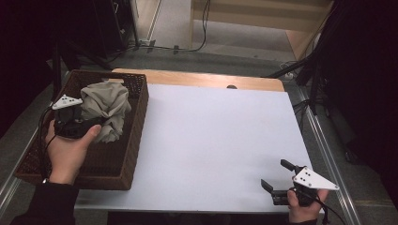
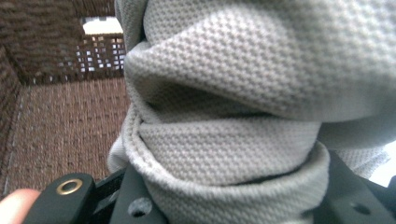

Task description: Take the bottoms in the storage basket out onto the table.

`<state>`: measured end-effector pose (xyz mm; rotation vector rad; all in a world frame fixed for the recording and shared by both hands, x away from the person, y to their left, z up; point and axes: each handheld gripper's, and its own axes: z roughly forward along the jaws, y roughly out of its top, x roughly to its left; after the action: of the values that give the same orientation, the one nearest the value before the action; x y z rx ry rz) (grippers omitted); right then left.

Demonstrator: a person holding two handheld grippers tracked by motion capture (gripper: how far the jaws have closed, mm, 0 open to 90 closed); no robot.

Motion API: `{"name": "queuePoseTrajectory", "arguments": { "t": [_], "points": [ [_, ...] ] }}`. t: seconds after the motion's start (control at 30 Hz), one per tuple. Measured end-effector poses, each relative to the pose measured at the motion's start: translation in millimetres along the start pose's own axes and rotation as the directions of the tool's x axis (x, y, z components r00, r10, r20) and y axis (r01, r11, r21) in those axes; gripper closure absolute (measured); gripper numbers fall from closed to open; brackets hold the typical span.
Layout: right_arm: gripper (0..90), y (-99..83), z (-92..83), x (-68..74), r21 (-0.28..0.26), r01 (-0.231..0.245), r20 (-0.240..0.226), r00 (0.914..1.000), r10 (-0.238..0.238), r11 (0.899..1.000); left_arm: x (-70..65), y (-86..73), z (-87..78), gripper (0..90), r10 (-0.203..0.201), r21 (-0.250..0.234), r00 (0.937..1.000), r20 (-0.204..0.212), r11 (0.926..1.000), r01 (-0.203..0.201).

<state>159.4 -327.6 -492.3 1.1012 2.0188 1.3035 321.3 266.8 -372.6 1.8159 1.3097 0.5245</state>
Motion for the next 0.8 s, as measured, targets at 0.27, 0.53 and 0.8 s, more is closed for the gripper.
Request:
{"name": "queuePoseTrajectory", "arguments": {
  "t": [0.27, 0.53, 0.8],
  "points": [
    [0.0, 0.0, -0.7, -0.1, -0.002, 0.001, 0.001, 1.0000, -0.001, 1.000, -7.4, -2.6, -13.6, 61.3, 0.007, -0.116, 0.9993, 0.036, 0.9932, -0.003],
    [0.0, 0.1, -0.8, -0.3, -0.001, 0.004, 0.002, 1.0000, -0.004, 1.000, -18.4, -1.9, -19.4, 61.2, 0.026, -0.171, 0.9976, 0.064, 0.9851, -0.014],
    [0.0, 0.1, -1.1, -0.6, -0.006, 0.004, 0.003, 1.0000, -0.004, 1.000, -36.1, 2.0, -21.3, 61.2, 0.045, -0.197, 0.9936, 0.103, 0.9801, -0.024]
  ]
}}
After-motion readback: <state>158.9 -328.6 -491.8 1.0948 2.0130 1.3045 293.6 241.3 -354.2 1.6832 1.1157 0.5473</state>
